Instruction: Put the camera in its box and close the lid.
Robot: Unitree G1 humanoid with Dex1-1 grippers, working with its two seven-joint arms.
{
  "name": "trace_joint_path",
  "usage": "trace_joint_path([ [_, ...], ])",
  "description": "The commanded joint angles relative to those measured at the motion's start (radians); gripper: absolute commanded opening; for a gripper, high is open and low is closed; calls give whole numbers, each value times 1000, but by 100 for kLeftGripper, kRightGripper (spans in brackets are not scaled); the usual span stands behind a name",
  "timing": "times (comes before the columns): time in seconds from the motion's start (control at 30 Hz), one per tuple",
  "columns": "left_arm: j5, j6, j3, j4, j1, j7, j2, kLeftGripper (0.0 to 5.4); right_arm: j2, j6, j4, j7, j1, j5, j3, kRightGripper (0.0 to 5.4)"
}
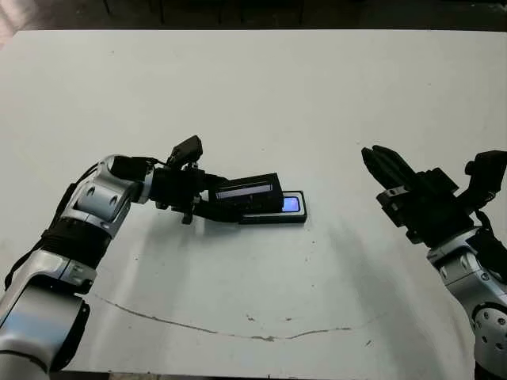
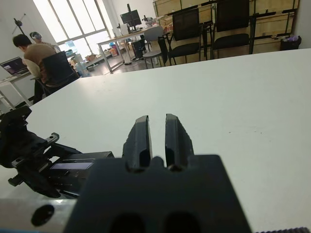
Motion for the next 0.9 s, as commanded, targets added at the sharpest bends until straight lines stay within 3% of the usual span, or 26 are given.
trace_joint_path([
  [0.03,17,5,-19,18,16,-28,1,208,-13,16,2,-10,12,-8,0,0],
  [0.43,7,40,-25,-56,35,-27,-7,208,-10,20,4,-16,13,1,-3,0],
  [0.7,94,55,-56,-252,117,203,-47,208,-12,23,-11,-21,18,-3,-2,0],
  [0.9,111,55,-94,-312,140,259,-72,207,-21,14,-20,-12,27,-7,-5,0],
])
